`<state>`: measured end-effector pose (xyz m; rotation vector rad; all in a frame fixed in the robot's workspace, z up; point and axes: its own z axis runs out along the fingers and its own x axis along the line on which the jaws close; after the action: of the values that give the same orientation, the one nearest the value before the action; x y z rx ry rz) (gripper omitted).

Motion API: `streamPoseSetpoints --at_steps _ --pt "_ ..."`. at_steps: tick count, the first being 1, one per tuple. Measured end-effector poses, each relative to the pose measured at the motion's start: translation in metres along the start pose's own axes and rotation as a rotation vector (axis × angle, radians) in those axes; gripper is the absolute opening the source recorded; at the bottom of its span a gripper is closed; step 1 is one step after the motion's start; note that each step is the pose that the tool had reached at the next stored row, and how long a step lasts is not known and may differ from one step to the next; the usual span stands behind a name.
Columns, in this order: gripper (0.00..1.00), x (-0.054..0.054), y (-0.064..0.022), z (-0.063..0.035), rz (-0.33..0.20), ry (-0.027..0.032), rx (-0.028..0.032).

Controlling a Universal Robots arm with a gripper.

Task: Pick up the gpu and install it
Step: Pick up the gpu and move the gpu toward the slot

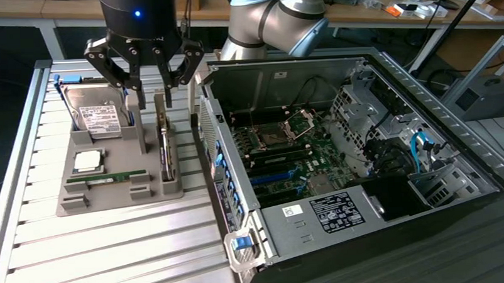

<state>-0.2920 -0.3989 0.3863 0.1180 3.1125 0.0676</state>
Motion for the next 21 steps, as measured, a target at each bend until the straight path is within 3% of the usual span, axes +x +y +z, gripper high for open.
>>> streamPoseSetpoints --at_steps 21 --pt "0.42 0.0001 -0.0002 0.0044 0.0 0.0 0.0"
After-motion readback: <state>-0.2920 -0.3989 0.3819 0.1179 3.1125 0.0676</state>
